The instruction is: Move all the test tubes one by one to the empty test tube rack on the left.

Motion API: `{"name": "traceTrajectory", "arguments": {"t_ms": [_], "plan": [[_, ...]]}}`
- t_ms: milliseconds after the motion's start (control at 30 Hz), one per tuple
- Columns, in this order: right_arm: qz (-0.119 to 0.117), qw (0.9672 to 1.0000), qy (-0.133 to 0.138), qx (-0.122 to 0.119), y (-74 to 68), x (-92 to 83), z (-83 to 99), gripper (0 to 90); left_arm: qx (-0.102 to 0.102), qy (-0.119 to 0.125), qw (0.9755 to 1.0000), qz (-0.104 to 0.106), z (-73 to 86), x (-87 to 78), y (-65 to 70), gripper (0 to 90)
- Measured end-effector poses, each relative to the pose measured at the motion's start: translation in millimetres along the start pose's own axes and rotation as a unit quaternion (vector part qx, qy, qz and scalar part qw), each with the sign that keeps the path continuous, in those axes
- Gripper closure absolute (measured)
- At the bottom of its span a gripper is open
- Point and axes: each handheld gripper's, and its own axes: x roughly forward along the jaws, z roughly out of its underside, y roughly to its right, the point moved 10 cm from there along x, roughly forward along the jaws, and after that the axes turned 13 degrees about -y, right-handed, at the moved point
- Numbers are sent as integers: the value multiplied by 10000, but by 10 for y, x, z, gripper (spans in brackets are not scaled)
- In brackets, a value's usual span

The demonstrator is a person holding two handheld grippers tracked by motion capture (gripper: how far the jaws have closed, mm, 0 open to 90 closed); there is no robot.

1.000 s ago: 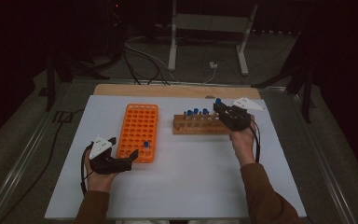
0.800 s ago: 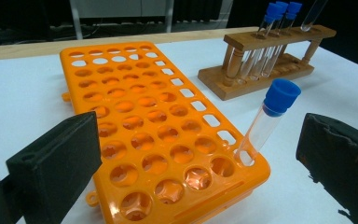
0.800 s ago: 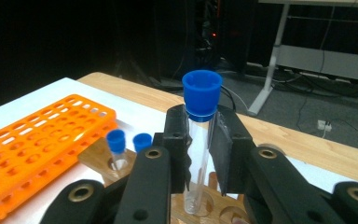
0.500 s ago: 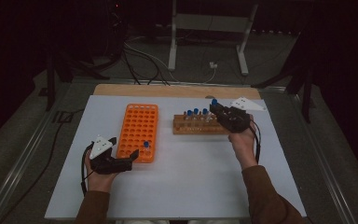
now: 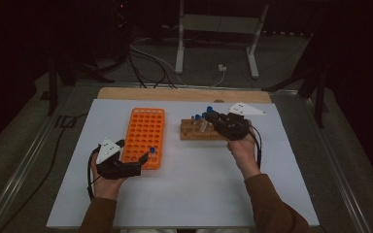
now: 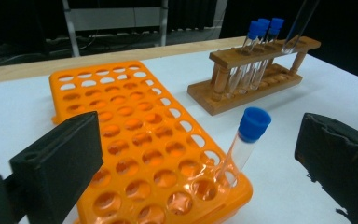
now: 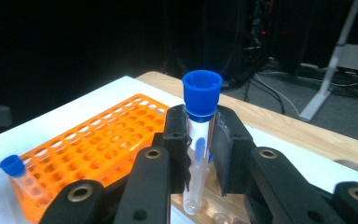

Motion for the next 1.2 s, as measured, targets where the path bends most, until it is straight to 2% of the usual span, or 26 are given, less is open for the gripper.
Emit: {"name": "traceTrajectory", "arguments": {"t_ms": [200,467,667,967,1200], "plan": [[-198,9997,-96,-102,-204,97,-51,765,50,43,10000,13,-144,4,16,45],[-448,9986,-134,-250,-487,222,-128,765,206,-37,9997,145,-332,127,131,65],[-649,9973,-133,-304,-681,299,-211,764,301,-116,9992,253,-409,243,201,91],[-906,9949,-156,-413,-954,387,-292,764,561,-30,9981,252,-511,284,316,258],[-1064,9930,-194,-476,-1106,426,-312,764,723,133,9966,359,-601,268,386,501]]}}
